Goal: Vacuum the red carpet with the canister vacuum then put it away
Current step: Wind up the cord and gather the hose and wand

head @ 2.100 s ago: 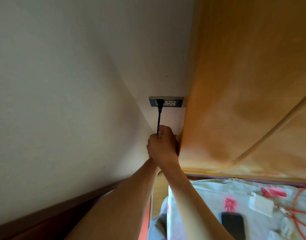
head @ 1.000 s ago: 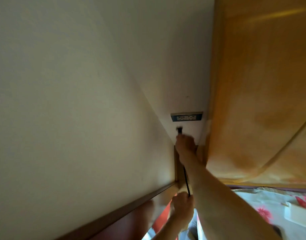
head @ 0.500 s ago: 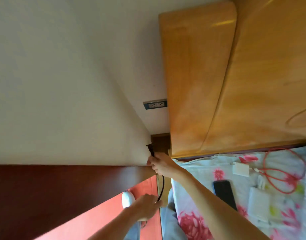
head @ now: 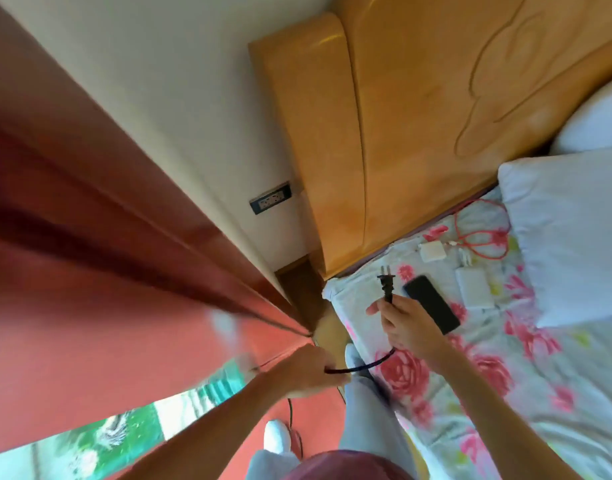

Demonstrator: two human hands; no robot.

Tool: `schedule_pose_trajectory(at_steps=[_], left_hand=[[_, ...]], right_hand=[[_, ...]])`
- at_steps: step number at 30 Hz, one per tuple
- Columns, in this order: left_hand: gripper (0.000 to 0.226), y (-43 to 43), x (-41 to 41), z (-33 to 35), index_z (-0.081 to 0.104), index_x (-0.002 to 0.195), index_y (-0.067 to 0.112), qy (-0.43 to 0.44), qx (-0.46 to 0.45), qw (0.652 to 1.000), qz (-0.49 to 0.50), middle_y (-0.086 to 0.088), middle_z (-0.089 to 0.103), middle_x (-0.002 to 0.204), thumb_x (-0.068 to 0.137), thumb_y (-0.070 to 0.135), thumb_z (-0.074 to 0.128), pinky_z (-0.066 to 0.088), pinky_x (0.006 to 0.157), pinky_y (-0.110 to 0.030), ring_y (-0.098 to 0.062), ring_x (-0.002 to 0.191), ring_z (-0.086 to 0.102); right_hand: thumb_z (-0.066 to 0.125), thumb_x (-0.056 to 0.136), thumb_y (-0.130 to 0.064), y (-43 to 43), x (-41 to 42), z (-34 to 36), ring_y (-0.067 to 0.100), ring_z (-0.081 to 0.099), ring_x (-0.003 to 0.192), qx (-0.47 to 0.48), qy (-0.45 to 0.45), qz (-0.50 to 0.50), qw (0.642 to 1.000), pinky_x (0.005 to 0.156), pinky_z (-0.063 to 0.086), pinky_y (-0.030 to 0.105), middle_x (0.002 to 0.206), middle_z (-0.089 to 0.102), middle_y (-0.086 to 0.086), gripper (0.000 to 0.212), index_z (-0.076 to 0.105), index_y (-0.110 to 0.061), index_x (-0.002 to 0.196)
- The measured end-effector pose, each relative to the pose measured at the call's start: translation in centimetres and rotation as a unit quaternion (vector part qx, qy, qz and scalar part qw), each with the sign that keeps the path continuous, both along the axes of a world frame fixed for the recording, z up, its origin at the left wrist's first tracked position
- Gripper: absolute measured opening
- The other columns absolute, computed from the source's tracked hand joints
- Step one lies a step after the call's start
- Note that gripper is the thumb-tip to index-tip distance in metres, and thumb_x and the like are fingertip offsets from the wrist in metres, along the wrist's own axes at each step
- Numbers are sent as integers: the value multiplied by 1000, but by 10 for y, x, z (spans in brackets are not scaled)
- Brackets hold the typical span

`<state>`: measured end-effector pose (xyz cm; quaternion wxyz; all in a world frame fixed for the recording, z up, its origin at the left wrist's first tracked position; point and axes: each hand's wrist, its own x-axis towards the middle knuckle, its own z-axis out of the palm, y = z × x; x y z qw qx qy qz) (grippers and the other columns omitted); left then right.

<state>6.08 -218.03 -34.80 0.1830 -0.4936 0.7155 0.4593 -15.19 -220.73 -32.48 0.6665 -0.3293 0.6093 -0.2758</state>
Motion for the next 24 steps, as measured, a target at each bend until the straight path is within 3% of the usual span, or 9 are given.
schedule_pose_trajectory(at_steps=[2,5,8,14,17,19,21,23,24], left_hand=[[43,9,14,8,53,73,12,11,-21,999,-39,-9,50,71,94,49,57,36,66,-40,-23,72,47],[46,29,40,26,54,71,10,12,-66,991,-113,-11,56,70,85,53,56,43,63,-43,-26,69,54],[29,48,63,34,61,76,6,-2,-99,982,-160,-13,64,78,85,35,60,44,63,-42,-31,76,60],[18,73,75,29,61,77,5,-20,-102,975,-195,-14,65,78,80,22,59,49,62,-39,-29,71,61],[38,107,85,-8,67,81,13,-125,7,980,-156,-3,66,73,62,44,79,59,65,-42,-21,63,63],[53,159,72,-32,72,109,28,-105,43,991,-76,1,61,79,67,60,77,54,75,-44,-21,73,64],[72,176,81,-2,47,136,57,-106,-13,992,-64,2,55,83,69,82,60,40,71,-34,-25,74,63],[32,140,77,25,67,113,39,-83,-86,974,-195,-1,52,80,86,53,59,35,61,-31,-33,79,63],[19,111,74,33,68,98,19,-73,-78,984,-143,-3,55,81,90,32,57,39,61,-34,-32,83,63]], right_hand=[[36,105,-8,38,10,10,3,26,32,-8,-35,-111,993,33,23,16,43,32,-8,28,58,0,90],[43,103,-11,106,44,19,8,27,37,-49,46,-198,978,38,24,19,47,32,-3,27,61,-6,82],[49,100,-8,159,77,11,8,30,40,-58,62,-259,962,46,23,24,47,34,-6,32,54,-15,69],[46,101,-2,218,101,14,14,36,40,-46,74,-293,952,44,31,24,50,40,4,18,60,5,91],[45,99,2,231,104,18,19,54,46,-52,79,-282,955,50,46,26,55,57,9,18,61,6,91],[45,99,5,235,107,15,20,64,51,-47,71,-281,956,54,53,27,60,64,8,19,62,1,92],[44,98,6,238,109,12,24,69,58,-43,63,-271,960,58,55,29,66,68,10,20,61,-2,93],[42,97,10,242,107,10,26,69,61,-35,56,-266,962,59,55,28,68,70,12,21,60,0,93],[41,96,11,244,106,9,27,69,63,-30,55,-265,962,61,57,31,69,70,14,21,59,2,93]])
